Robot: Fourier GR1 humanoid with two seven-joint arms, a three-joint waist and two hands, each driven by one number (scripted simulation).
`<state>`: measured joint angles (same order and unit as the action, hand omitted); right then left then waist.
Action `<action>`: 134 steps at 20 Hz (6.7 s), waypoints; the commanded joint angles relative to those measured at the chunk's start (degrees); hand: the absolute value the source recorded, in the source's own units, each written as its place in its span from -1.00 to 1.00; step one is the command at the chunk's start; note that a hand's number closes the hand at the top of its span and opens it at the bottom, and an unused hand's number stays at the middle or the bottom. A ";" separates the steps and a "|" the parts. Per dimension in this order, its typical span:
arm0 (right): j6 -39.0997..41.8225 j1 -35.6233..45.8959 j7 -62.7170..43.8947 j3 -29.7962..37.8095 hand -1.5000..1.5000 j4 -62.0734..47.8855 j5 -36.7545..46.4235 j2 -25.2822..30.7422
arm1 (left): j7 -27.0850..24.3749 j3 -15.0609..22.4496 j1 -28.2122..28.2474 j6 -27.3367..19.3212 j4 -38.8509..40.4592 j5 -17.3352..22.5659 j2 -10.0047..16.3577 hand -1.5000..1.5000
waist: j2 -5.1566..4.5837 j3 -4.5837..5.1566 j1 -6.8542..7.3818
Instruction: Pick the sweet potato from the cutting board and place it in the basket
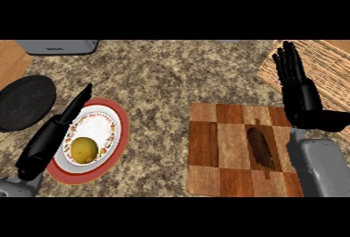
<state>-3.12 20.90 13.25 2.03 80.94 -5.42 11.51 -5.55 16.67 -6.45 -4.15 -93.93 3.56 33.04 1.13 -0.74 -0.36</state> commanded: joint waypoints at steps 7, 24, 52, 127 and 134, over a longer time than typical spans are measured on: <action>31.72 2.14 11.52 -8.82 1.00 0.86 -3.06 11.01 | 11.77 -4.16 0.60 -4.96 8.40 5.06 -6.09 0.00 | -1.81 0.45 1.81; 24.40 -5.35 -2.30 -12.32 -1.00 21.36 34.08 32.54 | 16.61 -7.10 -3.35 -6.81 14.38 5.16 -7.96 0.00 | -0.34 1.20 -1.85; 46.05 -9.82 -16.24 -9.57 -1.00 31.66 38.72 24.73 | 17.70 -12.75 -10.52 -1.59 19.84 -1.09 -14.34 0.00 | -1.22 0.72 0.48; 13.78 -20.88 14.43 -15.28 1.00 14.54 79.65 9.54 | 18.30 -21.93 -2.85 5.60 11.58 -11.87 -22.54 0.00 | -1.07 0.74 0.30; 32.70 -28.29 13.63 -7.70 1.00 31.94 57.26 5.08 | 17.80 -22.58 -3.20 6.25 13.21 -11.15 -22.14 0.00 | -0.75 0.84 -1.33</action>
<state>22.12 -4.12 26.71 -9.65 103.98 61.12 17.56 13.94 -6.28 -11.32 2.53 -81.17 -7.16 11.67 0.23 0.08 -0.91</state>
